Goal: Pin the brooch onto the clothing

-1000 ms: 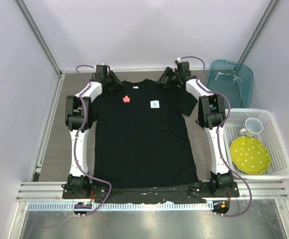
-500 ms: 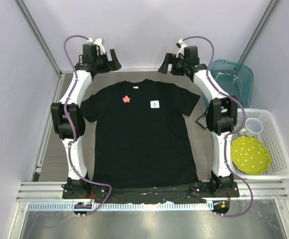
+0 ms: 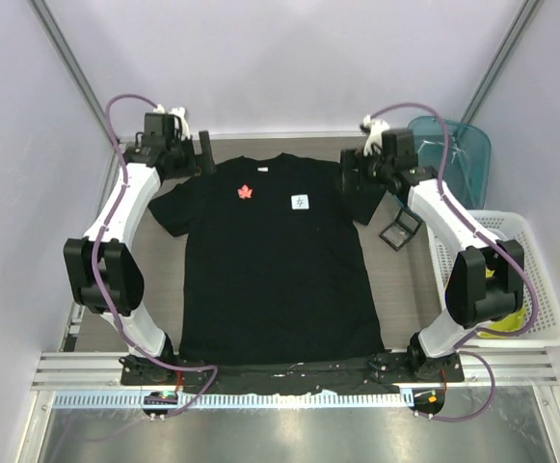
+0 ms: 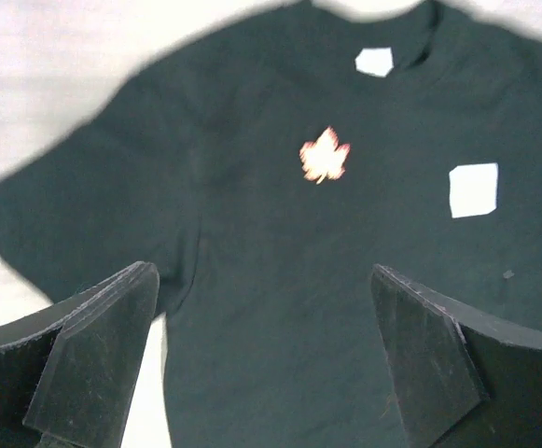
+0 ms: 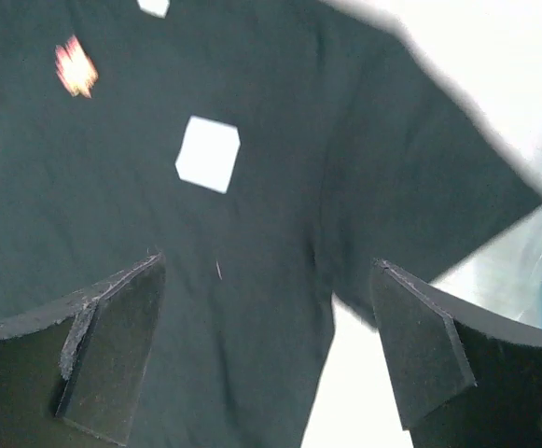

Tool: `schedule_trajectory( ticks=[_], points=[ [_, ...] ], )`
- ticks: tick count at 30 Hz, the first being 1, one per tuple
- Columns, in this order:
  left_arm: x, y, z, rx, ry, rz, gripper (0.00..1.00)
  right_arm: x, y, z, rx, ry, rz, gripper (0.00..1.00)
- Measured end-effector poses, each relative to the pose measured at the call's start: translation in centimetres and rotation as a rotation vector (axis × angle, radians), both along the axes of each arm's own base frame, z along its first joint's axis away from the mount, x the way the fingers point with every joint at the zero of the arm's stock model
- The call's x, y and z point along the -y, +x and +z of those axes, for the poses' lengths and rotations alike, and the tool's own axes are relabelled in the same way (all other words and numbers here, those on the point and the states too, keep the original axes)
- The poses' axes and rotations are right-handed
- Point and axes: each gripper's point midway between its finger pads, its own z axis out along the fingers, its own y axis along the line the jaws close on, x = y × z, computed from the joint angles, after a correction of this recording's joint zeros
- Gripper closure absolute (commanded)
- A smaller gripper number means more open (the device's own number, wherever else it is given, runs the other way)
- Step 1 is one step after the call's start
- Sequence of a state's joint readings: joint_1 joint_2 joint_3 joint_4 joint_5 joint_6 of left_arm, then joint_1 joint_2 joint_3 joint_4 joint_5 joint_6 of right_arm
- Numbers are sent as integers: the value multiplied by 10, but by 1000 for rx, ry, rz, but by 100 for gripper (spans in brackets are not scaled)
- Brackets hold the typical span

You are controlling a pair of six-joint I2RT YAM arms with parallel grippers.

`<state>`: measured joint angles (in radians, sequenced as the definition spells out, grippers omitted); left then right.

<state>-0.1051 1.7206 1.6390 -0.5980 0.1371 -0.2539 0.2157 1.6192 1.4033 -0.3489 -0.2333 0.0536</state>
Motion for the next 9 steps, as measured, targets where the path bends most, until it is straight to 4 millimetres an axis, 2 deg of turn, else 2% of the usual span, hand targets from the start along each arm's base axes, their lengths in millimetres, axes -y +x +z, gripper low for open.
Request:
schedule_trajectory(
  ticks=[3, 5, 7, 9],
  points=[
    [-11, -27, -45, -134, 46, 34, 0, 7, -35, -66, -148, -36, 3, 5],
    [-16, -45, -68, -200, 70, 46, 0, 13, -63, -109, -254, -59, 4, 5],
    [-22, -66, -88, -265, 91, 56, 0, 17, -84, -134, -324, -75, 6, 5],
    [-25, -83, -100, -299, 107, 58, 0, 18, -95, -140, -341, -79, 10, 5]
  ],
)
